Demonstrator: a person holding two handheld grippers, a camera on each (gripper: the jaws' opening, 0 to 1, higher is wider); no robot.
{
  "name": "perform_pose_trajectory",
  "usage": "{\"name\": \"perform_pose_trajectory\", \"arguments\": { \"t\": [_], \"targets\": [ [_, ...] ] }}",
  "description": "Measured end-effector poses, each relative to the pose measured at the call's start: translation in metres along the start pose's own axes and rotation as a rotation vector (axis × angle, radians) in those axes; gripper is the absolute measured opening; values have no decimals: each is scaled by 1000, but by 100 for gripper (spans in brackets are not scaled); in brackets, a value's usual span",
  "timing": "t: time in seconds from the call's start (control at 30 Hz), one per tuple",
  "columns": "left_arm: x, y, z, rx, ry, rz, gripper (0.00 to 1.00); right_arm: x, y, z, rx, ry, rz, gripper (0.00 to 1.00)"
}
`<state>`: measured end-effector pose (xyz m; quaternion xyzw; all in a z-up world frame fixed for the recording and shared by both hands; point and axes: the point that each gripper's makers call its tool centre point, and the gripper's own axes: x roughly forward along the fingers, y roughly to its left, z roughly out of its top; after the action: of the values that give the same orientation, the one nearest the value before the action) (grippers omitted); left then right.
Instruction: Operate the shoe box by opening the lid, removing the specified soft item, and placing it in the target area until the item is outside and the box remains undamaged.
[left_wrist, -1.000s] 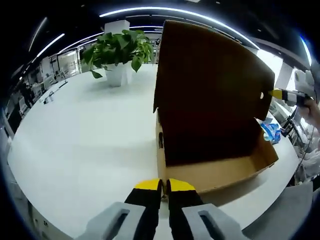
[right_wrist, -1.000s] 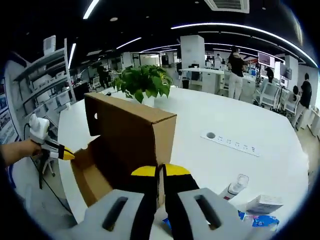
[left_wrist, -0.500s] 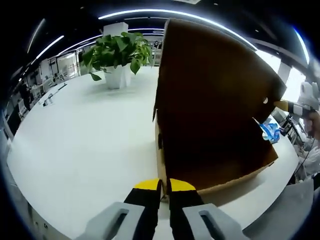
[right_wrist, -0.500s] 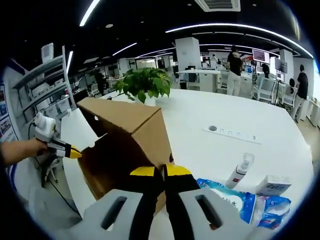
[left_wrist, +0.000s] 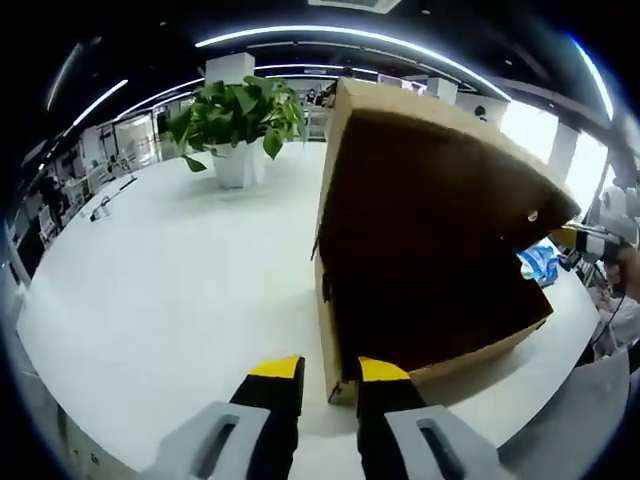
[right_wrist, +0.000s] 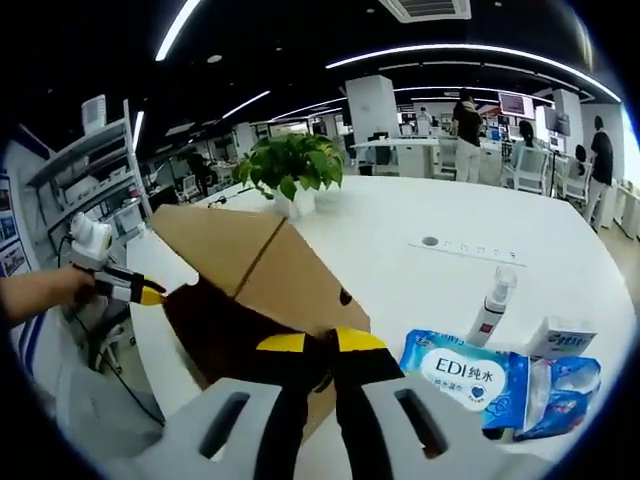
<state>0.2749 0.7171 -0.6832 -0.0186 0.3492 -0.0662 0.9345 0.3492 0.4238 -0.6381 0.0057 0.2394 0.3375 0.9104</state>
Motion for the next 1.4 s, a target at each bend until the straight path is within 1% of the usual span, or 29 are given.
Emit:
{"name": "perform_pose_trajectory", "arguments": {
  "t": [0.03, 0.1, 0.13, 0.2, 0.27, 0.37, 0.47, 0.5, 0.6, 0.63, 0.77, 0.83, 0.87, 0.9, 1.03, 1.1, 1.23, 1.33, 1.4],
  "targets": [
    [-2, 0, 3, 1, -11, -1, 22, 0, 1, -1, -7, -5, 8, 7],
    [-7, -5, 16, 25, -56, -24, 24, 0, 4, -4, -36, -2, 20, 8],
    [-9, -6, 20, 35, -69, -29, 26, 1, 4, -6, -46, -3, 27, 8],
    [-13, -9, 32, 94, -109, -39, 29, 2, 6, -11, -56, 6, 42, 9],
    [-17, -12, 40, 149, -129, -44, 32, 3, 7, -15, -70, 10, 47, 9],
    [-19, -18, 49, 202, -150, -62, 35, 4, 10, -24, -85, 22, 61, 10],
    [-18, -19, 52, 231, -152, -62, 38, 6, 10, -32, -83, 37, 70, 11],
    [-17, -19, 52, 233, -150, -63, 39, 6, 10, -34, -84, 41, 71, 11],
    [-13, -24, 47, 289, -136, -90, 41, 6, 11, -39, -77, 41, 85, 11],
    [-12, -26, 46, 301, -134, -97, 42, 7, 12, -40, -88, 44, 87, 11],
    [-8, -27, 38, 323, -110, -104, 43, 8, 13, -48, -112, 58, 100, 12],
    [-7, -27, 34, 333, -98, -105, 44, 7, 16, -50, -132, 54, 108, 14],
    [-6, -26, 32, 334, -95, -109, 44, 6, 17, -51, -147, 53, 111, 14],
    [-7, -26, 30, 331, -93, -114, 44, 5, 20, -52, -184, 52, 127, 15],
    [-4, -27, 22, 326, -76, -127, 45, 1, 29, -60, -254, 74, 166, 19],
    [-3, -28, 17, 327, -63, -134, 46, 0, 33, -64, -259, 83, 185, 22],
    [-2, -28, 13, 319, -58, -139, 47, -2, 41, -69, -272, 98, 225, 27],
    [0, -29, 8, 321, -44, -147, 48, -3, 46, -74, -275, 112, 245, 33],
    [1, -29, 5, 325, -35, -151, 48, -4, 49, -77, -276, 122, 259, 34]
  ]
}}
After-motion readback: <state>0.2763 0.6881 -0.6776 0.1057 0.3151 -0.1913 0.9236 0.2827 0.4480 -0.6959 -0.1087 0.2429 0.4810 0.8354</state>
